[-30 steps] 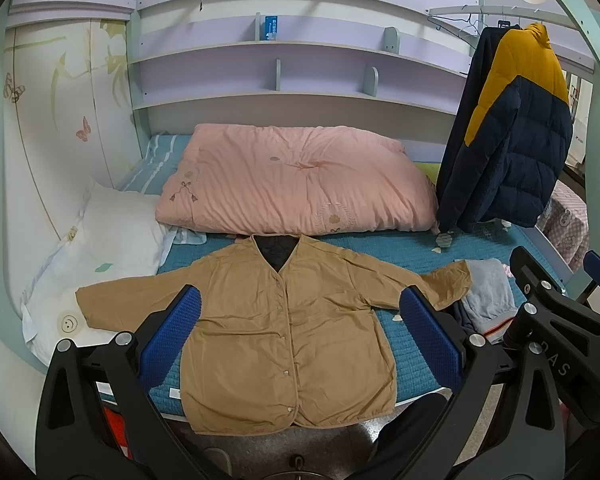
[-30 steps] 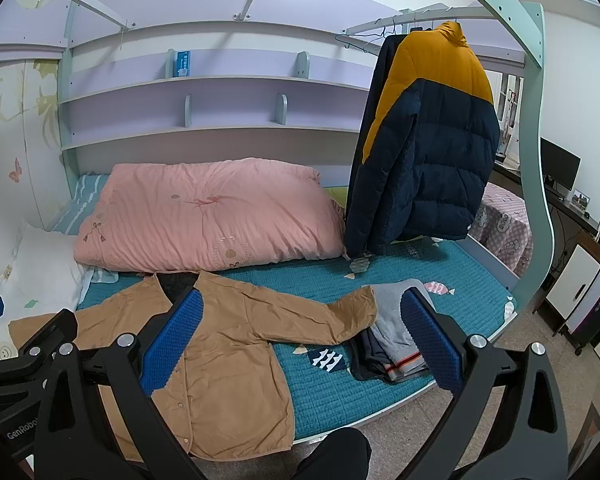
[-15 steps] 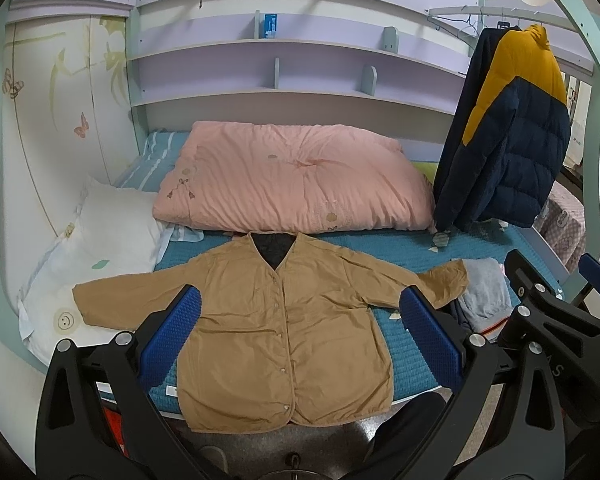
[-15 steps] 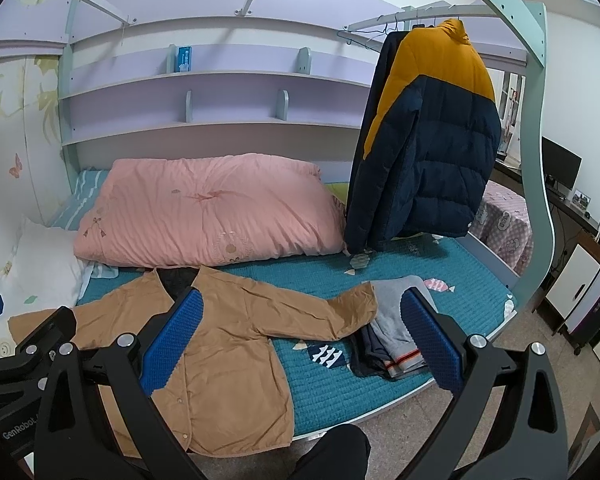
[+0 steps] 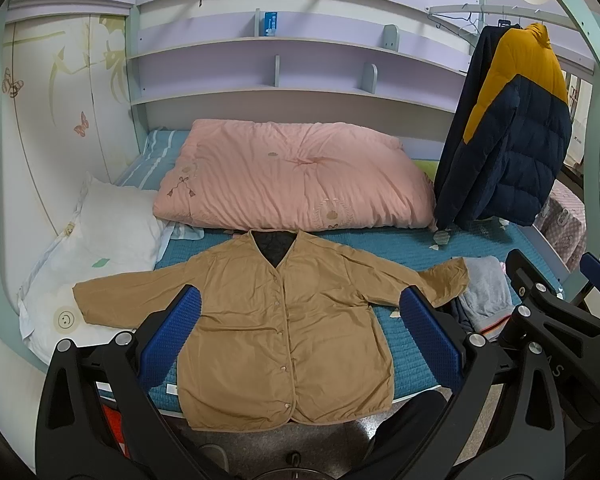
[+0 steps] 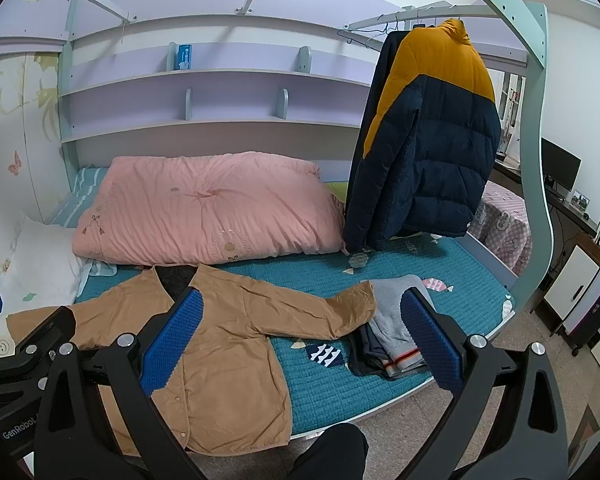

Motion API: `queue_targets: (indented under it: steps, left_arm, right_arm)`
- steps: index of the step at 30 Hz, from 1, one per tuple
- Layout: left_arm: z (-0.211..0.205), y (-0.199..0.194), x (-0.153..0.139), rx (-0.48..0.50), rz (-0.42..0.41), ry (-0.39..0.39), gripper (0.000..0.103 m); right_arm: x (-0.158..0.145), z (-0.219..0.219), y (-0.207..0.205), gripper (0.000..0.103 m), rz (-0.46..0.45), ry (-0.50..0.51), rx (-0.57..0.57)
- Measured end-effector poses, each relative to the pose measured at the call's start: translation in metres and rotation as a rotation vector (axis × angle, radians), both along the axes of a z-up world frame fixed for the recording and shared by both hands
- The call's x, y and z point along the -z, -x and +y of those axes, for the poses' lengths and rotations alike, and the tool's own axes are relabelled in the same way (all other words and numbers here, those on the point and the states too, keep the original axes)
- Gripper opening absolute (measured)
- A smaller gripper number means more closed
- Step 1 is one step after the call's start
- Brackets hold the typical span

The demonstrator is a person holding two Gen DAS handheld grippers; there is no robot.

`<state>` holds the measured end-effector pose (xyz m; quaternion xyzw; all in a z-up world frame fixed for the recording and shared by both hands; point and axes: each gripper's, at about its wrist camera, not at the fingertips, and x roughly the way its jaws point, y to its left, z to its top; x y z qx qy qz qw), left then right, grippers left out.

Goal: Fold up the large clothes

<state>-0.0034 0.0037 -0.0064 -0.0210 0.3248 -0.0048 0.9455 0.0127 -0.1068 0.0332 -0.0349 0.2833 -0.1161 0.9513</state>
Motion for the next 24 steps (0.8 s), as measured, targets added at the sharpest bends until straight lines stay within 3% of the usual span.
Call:
queue_targets:
  steps: [24]
  left_arm:
    - [0.0041, 0.0021, 0.0079, -0.004, 0.011, -0.003, 0.100]
  right_arm:
    - [0.0048, -0.0013, -0.0009, 0.096, 0.011, 0.002, -0.005]
